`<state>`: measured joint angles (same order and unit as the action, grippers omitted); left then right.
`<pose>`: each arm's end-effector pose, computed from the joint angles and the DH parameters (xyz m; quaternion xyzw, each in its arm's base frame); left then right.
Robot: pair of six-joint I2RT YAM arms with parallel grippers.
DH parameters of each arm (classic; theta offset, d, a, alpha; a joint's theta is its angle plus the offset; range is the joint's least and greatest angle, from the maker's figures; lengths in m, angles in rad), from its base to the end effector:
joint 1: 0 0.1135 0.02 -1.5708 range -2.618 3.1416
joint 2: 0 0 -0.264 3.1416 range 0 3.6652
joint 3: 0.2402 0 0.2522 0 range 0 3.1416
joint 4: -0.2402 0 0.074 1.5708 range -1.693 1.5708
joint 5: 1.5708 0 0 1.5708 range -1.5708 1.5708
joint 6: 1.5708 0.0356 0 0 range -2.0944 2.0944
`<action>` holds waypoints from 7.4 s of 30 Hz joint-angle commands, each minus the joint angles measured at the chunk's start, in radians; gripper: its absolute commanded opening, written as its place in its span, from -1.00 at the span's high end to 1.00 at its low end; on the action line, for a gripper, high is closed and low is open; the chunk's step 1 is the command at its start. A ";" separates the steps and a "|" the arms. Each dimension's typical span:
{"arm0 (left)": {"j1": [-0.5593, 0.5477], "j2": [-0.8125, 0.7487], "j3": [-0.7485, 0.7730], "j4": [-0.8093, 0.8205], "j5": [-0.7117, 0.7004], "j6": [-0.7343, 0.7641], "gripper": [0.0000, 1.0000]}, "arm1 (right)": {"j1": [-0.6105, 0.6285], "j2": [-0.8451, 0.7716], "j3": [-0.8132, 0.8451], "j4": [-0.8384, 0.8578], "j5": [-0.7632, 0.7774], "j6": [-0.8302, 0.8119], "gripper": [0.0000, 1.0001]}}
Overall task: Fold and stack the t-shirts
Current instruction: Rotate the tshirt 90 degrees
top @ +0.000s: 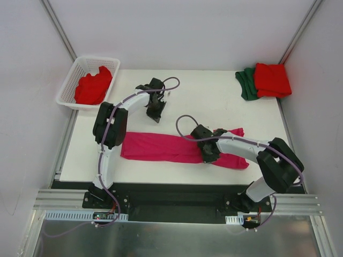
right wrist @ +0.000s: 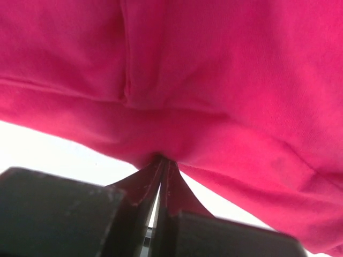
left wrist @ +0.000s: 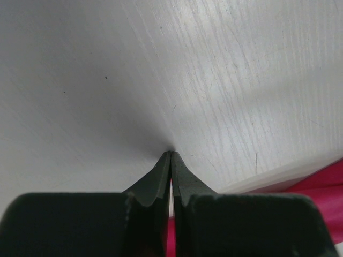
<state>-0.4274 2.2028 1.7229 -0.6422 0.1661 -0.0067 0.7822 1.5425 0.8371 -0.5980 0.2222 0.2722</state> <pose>0.4237 -0.1995 0.1683 0.2209 0.9463 -0.1267 0.1991 0.1947 0.1824 0.1594 -0.2341 0.9568 -0.0283 0.1698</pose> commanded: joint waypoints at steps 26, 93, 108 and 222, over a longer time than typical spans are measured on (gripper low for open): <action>-0.090 -0.321 -0.597 -0.051 -0.077 -0.228 1.00 | -0.187 0.238 0.218 0.041 -0.040 -0.073 0.98; -0.476 -0.733 -0.338 -0.208 -0.191 -0.291 1.00 | -0.419 0.119 0.675 -0.098 -0.014 -0.157 0.98; -0.393 -0.440 -0.220 0.153 -0.046 -0.116 1.00 | -0.451 -0.160 0.464 -0.109 -0.015 -0.172 0.98; -0.166 -0.229 -0.250 0.317 -0.063 -0.072 1.00 | -0.627 -0.329 0.246 -0.100 -0.311 -0.202 0.98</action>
<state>-0.5701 1.9373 1.4612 -0.3435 0.2024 -0.1101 0.1493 1.2453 1.0912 -0.7101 -0.0944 0.0776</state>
